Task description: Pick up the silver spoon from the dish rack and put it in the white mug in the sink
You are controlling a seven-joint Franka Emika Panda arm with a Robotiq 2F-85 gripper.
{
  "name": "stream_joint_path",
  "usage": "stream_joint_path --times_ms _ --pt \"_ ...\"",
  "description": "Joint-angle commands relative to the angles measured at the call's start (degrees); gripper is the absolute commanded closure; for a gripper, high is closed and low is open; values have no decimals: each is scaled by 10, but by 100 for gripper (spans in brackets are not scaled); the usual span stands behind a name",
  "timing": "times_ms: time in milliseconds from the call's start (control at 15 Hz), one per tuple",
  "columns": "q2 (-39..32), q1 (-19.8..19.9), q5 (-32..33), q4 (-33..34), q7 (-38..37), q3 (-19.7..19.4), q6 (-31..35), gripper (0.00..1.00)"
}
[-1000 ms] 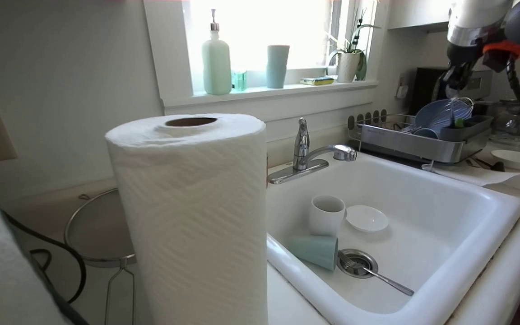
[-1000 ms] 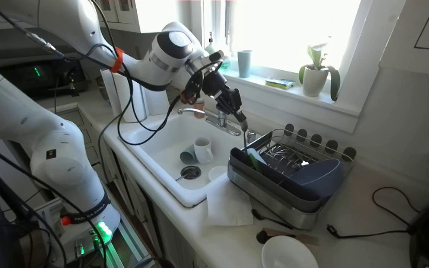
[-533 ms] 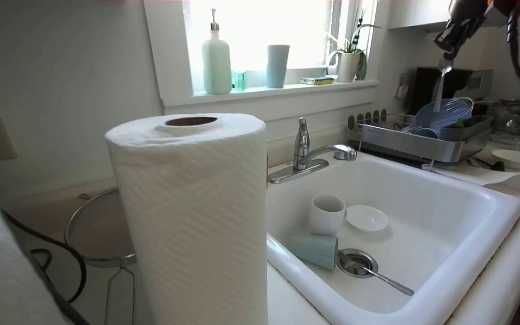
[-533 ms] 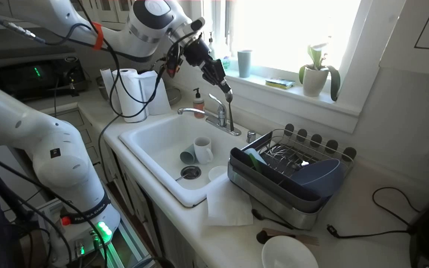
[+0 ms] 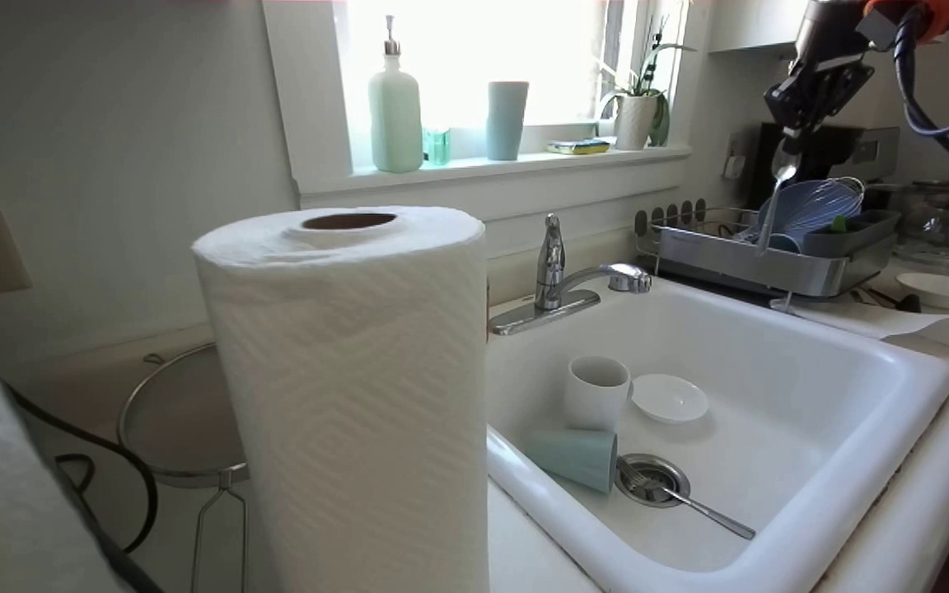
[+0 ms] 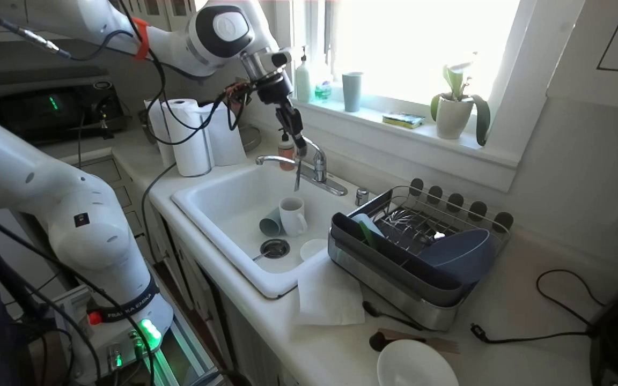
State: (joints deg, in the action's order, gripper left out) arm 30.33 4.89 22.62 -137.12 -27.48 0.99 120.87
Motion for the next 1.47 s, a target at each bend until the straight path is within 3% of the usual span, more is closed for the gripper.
stream_joint_path --times_ms 0,267,533,1400 --pt "-20 7 -89 -14 -26 1 27 99" --pt "-50 15 -146 -44 -76 16 97 99" --pt "-105 16 -133 -40 -124 43 190 99" --pt "-110 11 -143 -41 -95 36 190 99"
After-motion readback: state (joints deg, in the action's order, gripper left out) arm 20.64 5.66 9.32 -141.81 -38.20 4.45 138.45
